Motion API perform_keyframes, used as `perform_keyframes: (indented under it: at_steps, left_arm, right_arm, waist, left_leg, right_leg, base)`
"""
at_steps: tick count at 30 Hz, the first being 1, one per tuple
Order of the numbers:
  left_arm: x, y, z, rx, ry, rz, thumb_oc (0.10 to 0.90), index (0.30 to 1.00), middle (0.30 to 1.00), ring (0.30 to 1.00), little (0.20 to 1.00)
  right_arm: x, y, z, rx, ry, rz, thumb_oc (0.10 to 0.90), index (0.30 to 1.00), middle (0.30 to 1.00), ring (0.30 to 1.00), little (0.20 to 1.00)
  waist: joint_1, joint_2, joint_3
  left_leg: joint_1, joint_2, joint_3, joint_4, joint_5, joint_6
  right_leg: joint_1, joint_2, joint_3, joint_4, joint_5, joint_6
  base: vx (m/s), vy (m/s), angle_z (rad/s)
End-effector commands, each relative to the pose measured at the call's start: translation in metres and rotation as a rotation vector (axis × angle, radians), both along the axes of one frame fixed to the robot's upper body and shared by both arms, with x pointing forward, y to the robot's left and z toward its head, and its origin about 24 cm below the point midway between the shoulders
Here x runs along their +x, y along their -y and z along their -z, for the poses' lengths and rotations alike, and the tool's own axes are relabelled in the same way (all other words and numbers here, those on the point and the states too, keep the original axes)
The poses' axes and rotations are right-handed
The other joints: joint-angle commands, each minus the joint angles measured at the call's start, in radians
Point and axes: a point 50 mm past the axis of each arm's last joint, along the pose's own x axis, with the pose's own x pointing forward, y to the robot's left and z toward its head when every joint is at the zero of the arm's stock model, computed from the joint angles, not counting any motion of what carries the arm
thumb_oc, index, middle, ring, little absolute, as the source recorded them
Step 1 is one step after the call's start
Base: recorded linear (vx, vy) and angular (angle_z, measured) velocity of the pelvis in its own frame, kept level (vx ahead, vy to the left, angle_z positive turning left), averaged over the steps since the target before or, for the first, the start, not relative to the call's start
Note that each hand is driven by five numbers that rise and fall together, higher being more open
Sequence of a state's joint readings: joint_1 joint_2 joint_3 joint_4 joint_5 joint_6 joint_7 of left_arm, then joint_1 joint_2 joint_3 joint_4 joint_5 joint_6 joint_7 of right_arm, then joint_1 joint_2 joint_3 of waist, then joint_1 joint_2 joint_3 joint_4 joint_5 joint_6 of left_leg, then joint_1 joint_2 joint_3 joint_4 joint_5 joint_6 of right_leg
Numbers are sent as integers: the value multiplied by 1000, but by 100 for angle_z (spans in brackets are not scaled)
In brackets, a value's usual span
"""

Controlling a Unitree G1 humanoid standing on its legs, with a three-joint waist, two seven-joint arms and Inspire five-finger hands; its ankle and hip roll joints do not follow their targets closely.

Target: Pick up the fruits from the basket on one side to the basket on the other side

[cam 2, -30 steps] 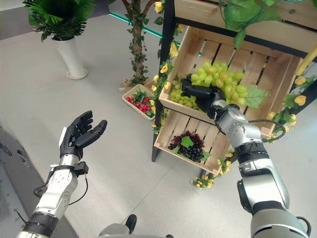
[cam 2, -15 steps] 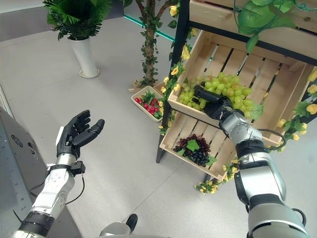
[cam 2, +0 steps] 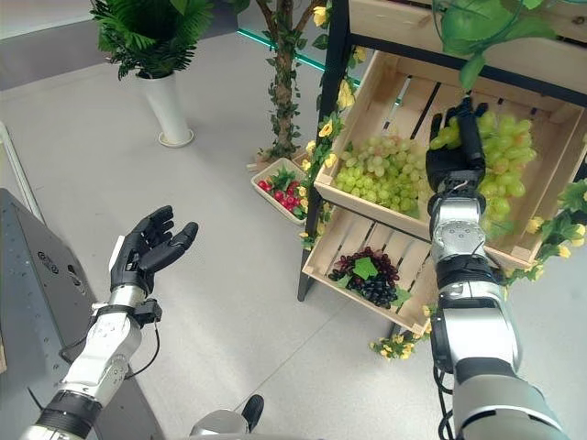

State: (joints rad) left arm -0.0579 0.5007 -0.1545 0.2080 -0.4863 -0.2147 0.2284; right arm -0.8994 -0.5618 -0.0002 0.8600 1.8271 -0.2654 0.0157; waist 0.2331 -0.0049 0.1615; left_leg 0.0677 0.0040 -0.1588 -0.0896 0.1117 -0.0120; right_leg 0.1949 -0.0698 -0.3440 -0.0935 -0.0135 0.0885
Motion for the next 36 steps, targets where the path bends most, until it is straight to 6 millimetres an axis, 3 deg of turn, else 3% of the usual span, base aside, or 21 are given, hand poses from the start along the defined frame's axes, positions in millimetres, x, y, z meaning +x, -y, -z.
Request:
perform_keyframes:
  at_steps: [1,12,22,29,30,31,36]
  left_arm:
    - [16,5,-48,54,251,70,800,900,900,900,900]
    - [13,3,-47,59,246,76,800,900,900,900,900]
    - [14,4,-50,58,256,98,800,900,900,900,900]
    - [16,9,-49,62,259,114,800,900,900,900,900]
    - [16,10,-49,63,259,112,800,900,900,900,900]
    - [16,11,-50,67,263,99,800,900,900,900,900]
    - [16,14,-52,74,277,72,800,900,900,900,900]
  right_arm:
    - [-1,-19,-86,-14,366,-11,800,900,900,900,900]
    - [4,-38,-91,-42,354,-136,800,900,900,900,900]
    - [13,-54,-78,-182,126,-308,800,900,900,900,900]
    - [13,-95,-63,-554,73,-476,800,900,900,900,900]
    - [12,-100,-59,-657,65,-487,800,900,900,900,900]
    - [7,-113,-50,-930,44,-495,800,900,900,900,900]
    - [-2,-120,-38,-1395,10,-414,800,900,900,900,900]
  waist:
    - [-11,-34,-143]
    - [-8,-36,-150]
    - [-6,-48,-145]
    - [-8,-55,-133]
    - [-10,-56,-131]
    - [-18,-60,-125]
    - [-39,-63,-112]
  left_leg:
    - [45,-9,62,2,-136,0]
    - [46,-8,66,2,-134,-2]
    - [42,-10,58,2,-128,-3]
    - [41,-12,54,2,-125,-2]
    - [41,-12,54,2,-124,-2]
    - [42,-11,59,2,-125,-2]
    - [38,-10,68,2,-119,2]
  right_leg:
    - [52,12,12,7,-54,-81]
    - [53,10,8,6,-53,-81]
    - [49,7,-3,11,-54,-82]
    - [44,6,-3,17,-54,-82]
    - [43,6,-3,18,-54,-82]
    - [39,6,4,19,-53,-81]
    - [29,3,10,24,-47,-77]
  base:
    - [0,0,0]
    - [0,0,0]
    - [0,0,0]
    - [0,0,0]
    - [0,0,0]
    - [0,0,0]
    - [-2,-7,0]
